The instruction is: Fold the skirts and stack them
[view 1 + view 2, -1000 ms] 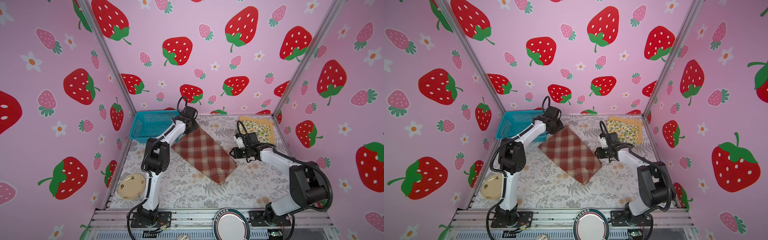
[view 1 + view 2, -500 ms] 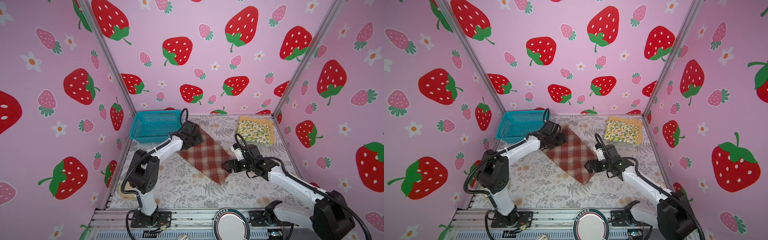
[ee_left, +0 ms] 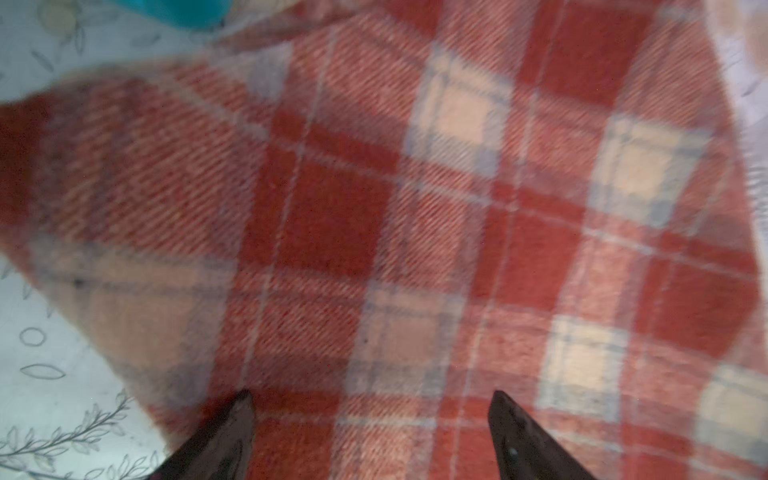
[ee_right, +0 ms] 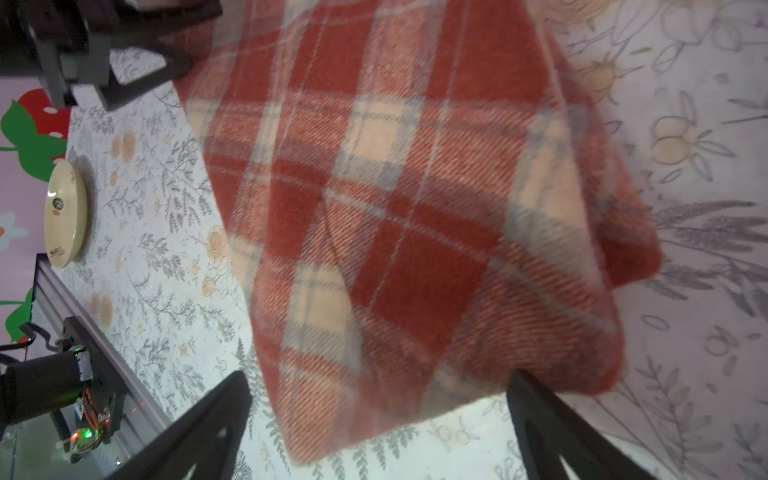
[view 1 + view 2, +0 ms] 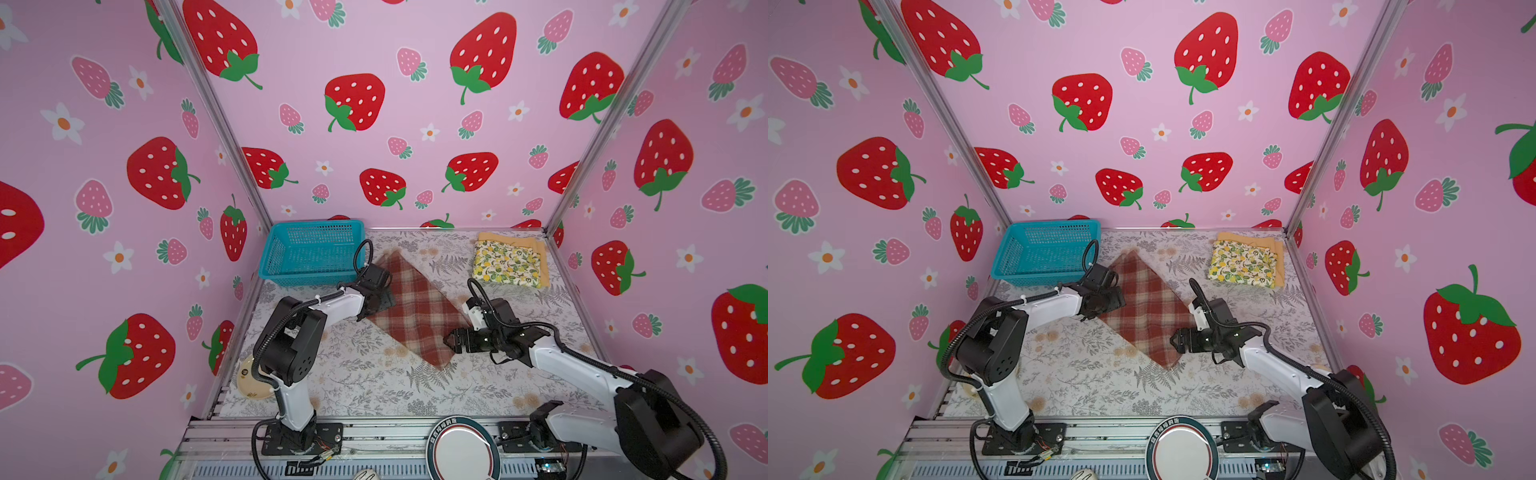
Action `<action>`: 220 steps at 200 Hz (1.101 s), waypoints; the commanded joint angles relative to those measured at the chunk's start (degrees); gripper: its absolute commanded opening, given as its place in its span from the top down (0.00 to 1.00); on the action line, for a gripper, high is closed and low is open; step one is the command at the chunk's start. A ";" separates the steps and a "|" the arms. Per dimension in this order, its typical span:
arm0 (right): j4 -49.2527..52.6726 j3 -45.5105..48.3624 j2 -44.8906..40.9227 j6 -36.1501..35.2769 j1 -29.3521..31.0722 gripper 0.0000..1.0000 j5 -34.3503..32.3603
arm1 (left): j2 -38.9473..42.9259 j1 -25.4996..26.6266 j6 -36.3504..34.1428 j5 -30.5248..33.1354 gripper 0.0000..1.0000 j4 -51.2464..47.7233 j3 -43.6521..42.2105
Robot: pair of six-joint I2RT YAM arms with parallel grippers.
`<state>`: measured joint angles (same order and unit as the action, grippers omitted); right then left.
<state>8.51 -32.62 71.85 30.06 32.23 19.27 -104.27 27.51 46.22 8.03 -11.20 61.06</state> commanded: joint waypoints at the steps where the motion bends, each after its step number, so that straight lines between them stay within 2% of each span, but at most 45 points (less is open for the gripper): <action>1: -3.00 -2.67 2.73 -1.50 -2.67 0.00 0.87 | 1.37 0.98 4.40 3.34 0.11 2.41 -5.75; 53: -3.40 -10.10 13.47 -6.18 -6.64 0.00 2.61 | 8.05 8.22 12.35 5.59 0.11 7.64 -17.41; 106: -3.46 -18.68 23.84 -9.46 -8.40 0.00 3.31 | 17.74 23.22 27.19 12.49 0.12 12.30 -30.72; 139: -2.83 -25.44 25.89 -11.37 -8.52 0.00 0.36 | 23.02 30.93 32.93 15.26 0.12 12.23 -33.20; 165: -1.48 -27.47 21.31 -11.86 -8.52 0.00 -2.93 | 26.71 31.91 31.09 14.64 0.11 10.80 -31.08; 190: -0.71 -22.02 13.00 -11.23 -8.55 0.00 -4.45 | 31.71 30.38 23.34 15.30 0.07 5.20 -24.83; 220: 0.52 -13.09 3.97 -9.90 -8.59 0.00 -6.35 | 31.77 24.04 12.43 7.20 0.03 2.34 -15.91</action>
<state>5.89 -51.68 80.27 19.73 23.86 15.77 -72.75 55.55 67.99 19.90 -5.39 37.21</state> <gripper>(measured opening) 0.995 0.965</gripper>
